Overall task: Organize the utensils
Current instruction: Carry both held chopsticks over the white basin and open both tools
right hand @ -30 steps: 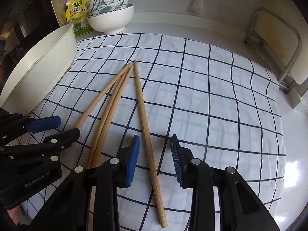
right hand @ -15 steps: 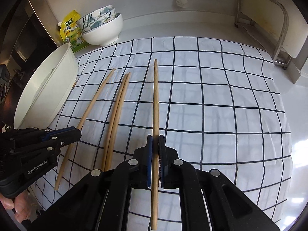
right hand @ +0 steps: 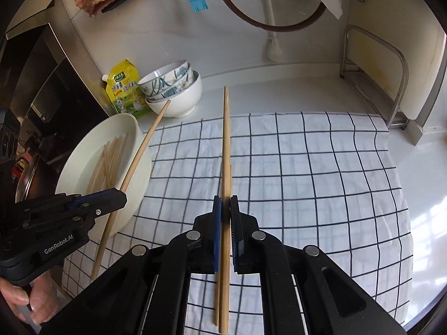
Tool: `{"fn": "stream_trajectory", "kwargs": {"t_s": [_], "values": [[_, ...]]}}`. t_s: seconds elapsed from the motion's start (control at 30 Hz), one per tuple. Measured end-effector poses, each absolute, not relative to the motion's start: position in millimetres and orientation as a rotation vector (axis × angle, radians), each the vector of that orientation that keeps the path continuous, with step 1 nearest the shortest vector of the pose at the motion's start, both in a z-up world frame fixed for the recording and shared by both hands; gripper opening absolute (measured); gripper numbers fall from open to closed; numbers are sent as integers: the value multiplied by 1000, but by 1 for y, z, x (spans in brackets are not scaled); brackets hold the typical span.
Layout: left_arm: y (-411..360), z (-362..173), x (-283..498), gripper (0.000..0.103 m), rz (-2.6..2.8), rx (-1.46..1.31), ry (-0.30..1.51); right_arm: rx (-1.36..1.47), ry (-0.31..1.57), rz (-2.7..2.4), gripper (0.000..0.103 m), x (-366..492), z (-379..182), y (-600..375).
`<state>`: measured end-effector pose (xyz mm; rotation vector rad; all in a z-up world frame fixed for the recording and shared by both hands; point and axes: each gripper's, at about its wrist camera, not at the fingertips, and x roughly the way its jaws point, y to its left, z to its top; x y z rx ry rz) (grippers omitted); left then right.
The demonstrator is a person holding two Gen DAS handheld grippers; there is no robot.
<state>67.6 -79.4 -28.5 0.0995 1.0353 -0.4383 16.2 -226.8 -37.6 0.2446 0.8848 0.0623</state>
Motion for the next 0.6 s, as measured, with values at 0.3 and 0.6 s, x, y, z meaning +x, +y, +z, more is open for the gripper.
{"fn": "stream_trajectory", "kwargs": {"t_s": [0.3, 0.6], "values": [[-7, 3, 86, 7, -385, 74, 961, 236, 825, 141, 6, 46, -10, -160], [71, -3, 104, 7, -291, 17, 960, 174, 858, 249, 6, 81, -11, -78]]}}
